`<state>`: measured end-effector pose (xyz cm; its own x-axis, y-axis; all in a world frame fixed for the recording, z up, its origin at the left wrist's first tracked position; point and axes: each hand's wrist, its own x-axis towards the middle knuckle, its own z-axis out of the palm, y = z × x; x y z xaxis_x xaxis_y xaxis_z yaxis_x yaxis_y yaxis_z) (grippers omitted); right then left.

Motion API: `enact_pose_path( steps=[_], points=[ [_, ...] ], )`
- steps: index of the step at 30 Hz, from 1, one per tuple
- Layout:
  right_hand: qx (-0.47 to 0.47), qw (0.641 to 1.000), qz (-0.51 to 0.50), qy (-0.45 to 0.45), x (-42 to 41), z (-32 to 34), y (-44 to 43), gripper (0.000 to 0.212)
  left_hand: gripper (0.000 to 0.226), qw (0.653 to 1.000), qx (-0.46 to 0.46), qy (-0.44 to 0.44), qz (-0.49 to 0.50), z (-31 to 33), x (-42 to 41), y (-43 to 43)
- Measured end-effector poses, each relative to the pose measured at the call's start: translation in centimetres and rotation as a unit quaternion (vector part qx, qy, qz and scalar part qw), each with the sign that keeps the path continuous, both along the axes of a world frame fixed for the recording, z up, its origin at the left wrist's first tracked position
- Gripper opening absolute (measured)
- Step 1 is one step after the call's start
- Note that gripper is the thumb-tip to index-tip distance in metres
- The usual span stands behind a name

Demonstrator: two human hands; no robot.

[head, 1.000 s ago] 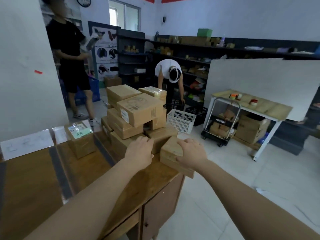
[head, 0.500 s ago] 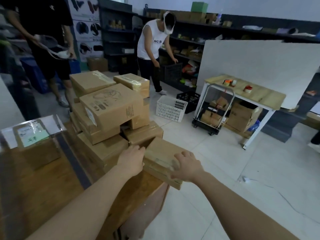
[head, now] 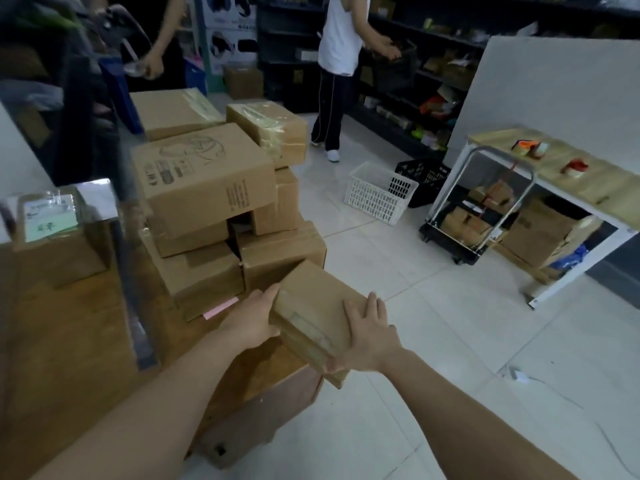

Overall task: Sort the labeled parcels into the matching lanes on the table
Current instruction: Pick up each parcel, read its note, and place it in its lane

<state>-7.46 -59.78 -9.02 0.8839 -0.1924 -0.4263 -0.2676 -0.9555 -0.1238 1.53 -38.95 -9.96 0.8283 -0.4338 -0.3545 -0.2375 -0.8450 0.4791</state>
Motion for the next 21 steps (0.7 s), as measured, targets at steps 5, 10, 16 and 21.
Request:
enact_pose_path(
  steps=[5, 10, 16, 21],
  points=[
    [0.071, 0.996, 0.016, -0.043, 1.2, 0.3, -1.9, 0.114, 0.085, 0.988, -0.102, -0.008, 0.117, 0.3, 0.0, -0.6],
    [0.395, 0.910, -0.120, 0.045, 2.2, 1.6, -3.4, 0.096, 0.078, 0.948, -0.222, -0.005, 0.226, 2.2, -0.1, 0.1],
    [0.584, 0.767, -0.235, 0.126, 2.0, 0.7, -3.2, 0.070, 0.089, 0.877, -0.302, 0.025, 0.372, 2.4, -2.7, 1.0],
    [0.568, 0.782, -0.213, 0.145, 2.0, 0.0, -1.0, 0.038, 0.052, 0.886, -0.292, 0.120, 0.340, 0.7, -4.8, 1.8]
  ],
)
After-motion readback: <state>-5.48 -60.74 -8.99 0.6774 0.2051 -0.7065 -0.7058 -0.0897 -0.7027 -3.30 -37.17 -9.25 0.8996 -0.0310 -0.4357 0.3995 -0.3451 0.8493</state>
